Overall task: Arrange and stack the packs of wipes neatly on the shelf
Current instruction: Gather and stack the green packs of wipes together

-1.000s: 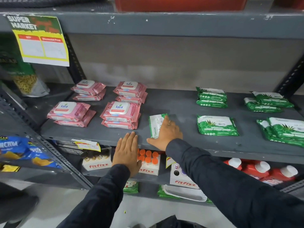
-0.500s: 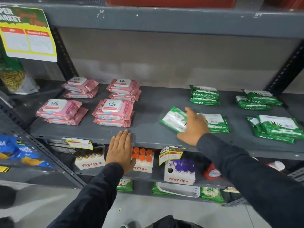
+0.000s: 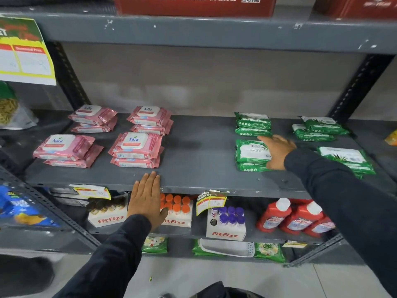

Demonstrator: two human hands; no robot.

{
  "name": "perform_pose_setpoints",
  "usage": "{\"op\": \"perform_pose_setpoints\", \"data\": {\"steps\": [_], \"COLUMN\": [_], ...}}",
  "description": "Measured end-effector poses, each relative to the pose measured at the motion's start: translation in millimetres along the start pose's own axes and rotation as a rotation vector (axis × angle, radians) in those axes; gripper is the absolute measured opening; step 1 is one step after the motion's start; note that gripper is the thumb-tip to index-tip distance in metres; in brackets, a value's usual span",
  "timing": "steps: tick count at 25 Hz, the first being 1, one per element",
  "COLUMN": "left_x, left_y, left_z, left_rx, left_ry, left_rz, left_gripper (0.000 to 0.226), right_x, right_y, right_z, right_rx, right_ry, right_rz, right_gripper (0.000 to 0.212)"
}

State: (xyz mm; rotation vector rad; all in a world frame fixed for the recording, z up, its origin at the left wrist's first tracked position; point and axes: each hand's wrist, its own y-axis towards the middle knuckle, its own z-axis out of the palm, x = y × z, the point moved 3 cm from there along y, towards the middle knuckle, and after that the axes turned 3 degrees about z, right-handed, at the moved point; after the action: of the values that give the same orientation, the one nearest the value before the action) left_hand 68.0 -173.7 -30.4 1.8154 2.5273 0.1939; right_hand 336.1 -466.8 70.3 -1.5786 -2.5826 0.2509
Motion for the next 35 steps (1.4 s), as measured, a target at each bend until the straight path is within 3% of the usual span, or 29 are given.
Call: {"op": "perform_pose_setpoints", "data": {"steps": [7,13,18,19,22,24,35], "left_x": [-3.6,-2.6,-1.2,-1.0,0.1,0.5,-0.9], "left_y": [-1.5,-1.1,-0.6,-0.3,-0.1,0.7,0.7], "left_z": [-7.0,-7.8,-3.9,-3.1,-0.6,0.4,1.5], "left_rx": [-0.024,-0.032,-0.027,-0.024,-0.021,-0.019,-0.045], "left_ry": [-0.045,-0.060,-0.037,-0.034,-0.029,-0.009,-0.031], "left_rz": [-0.005,-0.003,-0.003,0.000,-0.002,-0.002,-0.010], "left_gripper": [0.093,0.092,0.093,0.093,0.094,0.094,0.095], "right_x": [3.4,14.2,20.7,17.3,4.1,-4.9,-10.7], "right_y": [-7.3,-17.7,-9.5,-5.9,0.7,2.7,-15.4], "right_z": [-8.2,-13.0,-26.7,-29.6,-23.5,-16.3,10.5], "right_rx": [-0.060,-0.213,-0.374,-0.330,0.023,0.124,-0.131], "right_ry": [0.010,0.049,0.044,-0.008,-0.135,-0.149,-0.065], "right_rz": [-0.009,0.205,0.128,0.106,0.029,0.044,0.130], "right_gripper": [0.103,0.101,0.050,0.056,0.086,0.092,0.093]}}
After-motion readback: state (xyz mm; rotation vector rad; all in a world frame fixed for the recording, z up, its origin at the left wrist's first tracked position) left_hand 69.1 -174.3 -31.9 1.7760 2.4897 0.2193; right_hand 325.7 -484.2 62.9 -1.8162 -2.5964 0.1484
